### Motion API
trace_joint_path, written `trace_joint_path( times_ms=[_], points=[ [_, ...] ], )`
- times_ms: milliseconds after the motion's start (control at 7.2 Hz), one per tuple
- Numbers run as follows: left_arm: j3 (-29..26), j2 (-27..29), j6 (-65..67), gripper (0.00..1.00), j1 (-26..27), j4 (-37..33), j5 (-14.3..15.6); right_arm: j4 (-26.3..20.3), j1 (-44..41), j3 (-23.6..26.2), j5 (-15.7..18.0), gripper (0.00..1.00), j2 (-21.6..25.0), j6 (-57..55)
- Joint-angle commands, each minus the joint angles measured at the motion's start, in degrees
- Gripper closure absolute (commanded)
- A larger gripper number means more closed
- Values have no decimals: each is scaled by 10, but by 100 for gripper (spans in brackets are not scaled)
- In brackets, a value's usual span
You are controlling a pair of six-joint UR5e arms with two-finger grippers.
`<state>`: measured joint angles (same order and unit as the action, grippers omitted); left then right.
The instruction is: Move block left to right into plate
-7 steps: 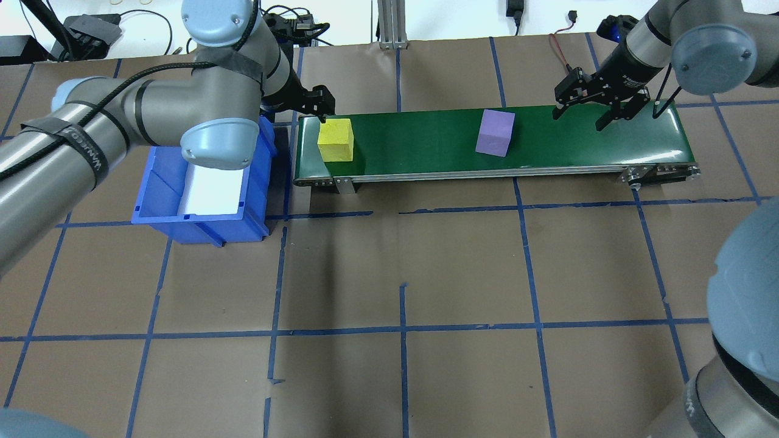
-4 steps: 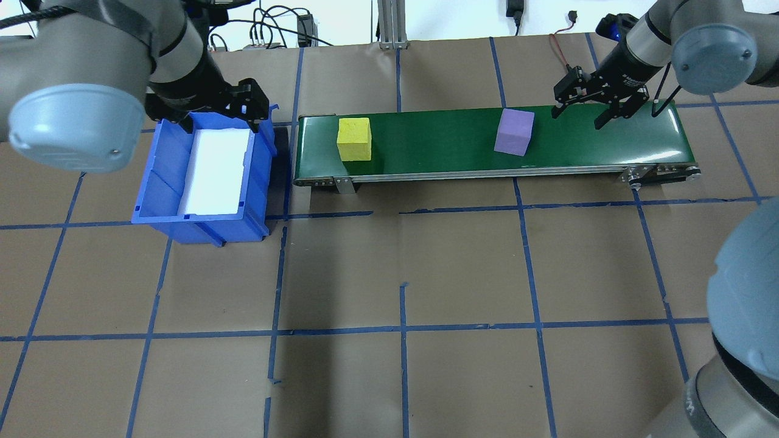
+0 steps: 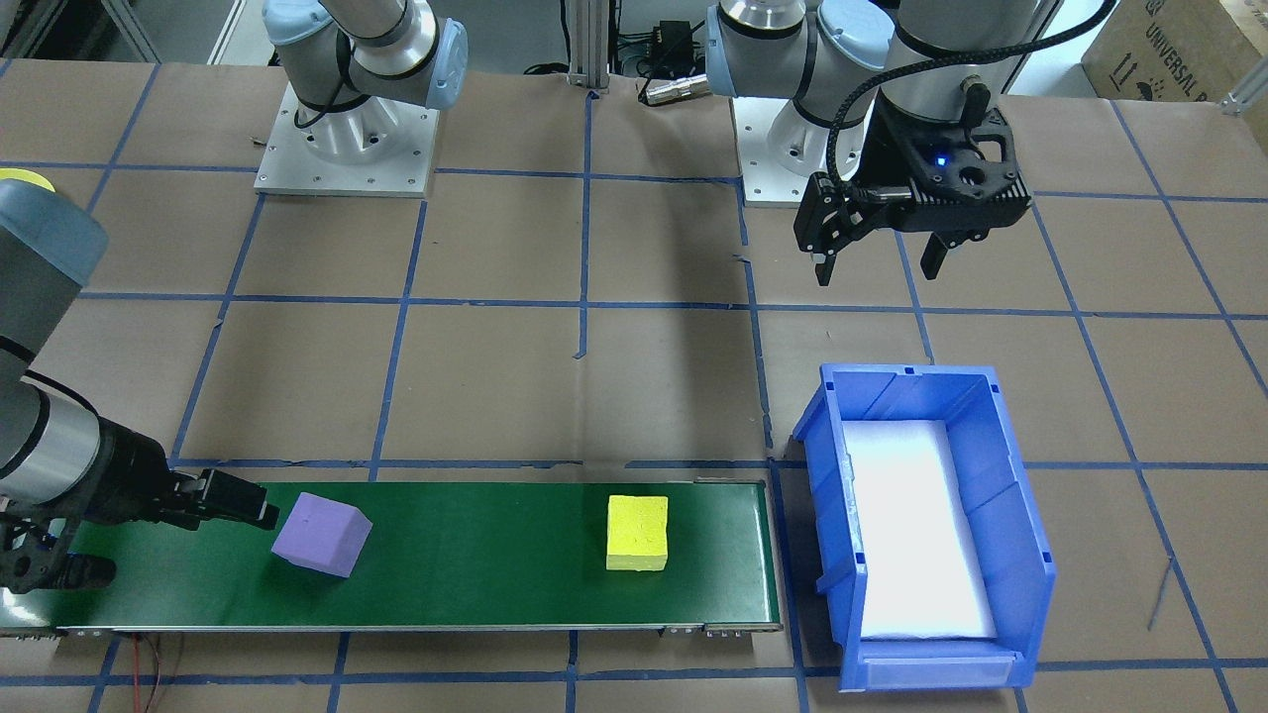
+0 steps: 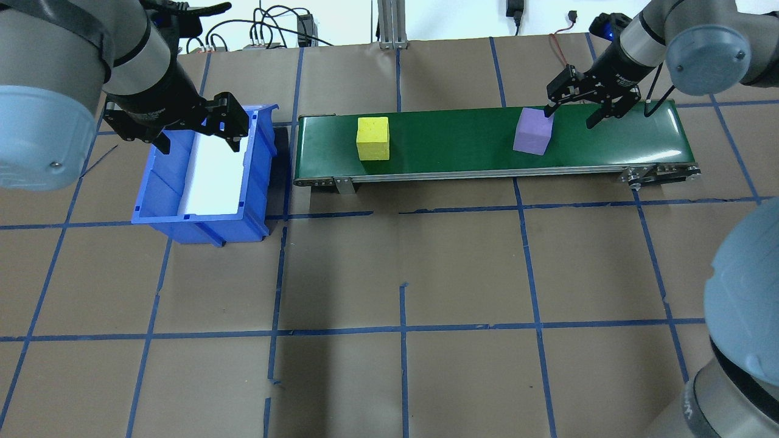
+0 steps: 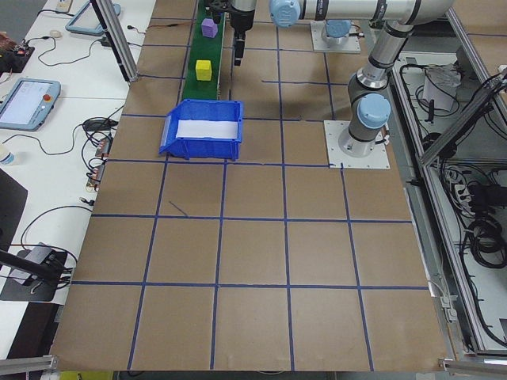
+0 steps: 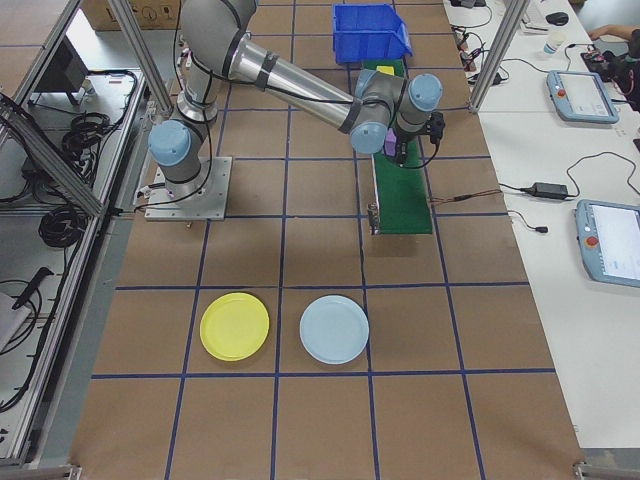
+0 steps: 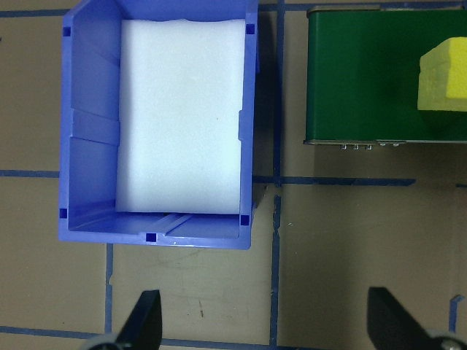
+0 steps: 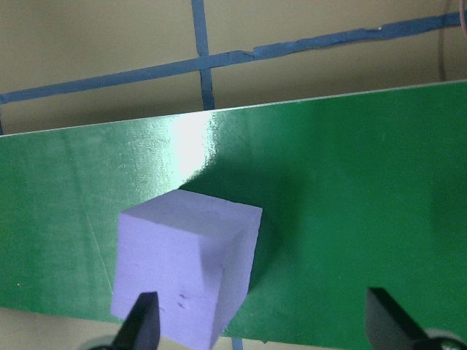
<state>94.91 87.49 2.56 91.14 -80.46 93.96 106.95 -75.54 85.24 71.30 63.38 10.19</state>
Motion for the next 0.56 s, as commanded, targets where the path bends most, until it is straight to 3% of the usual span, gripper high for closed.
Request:
trace_joint_path(
  times_ms=[0, 417],
  points=[
    [3, 0, 0, 0, -2, 0, -27, 0, 0, 4, -1, 1, 0, 0],
    [1, -2, 1, 0, 0, -1, -26, 0, 0, 5, -1, 1, -5, -1]
  ],
)
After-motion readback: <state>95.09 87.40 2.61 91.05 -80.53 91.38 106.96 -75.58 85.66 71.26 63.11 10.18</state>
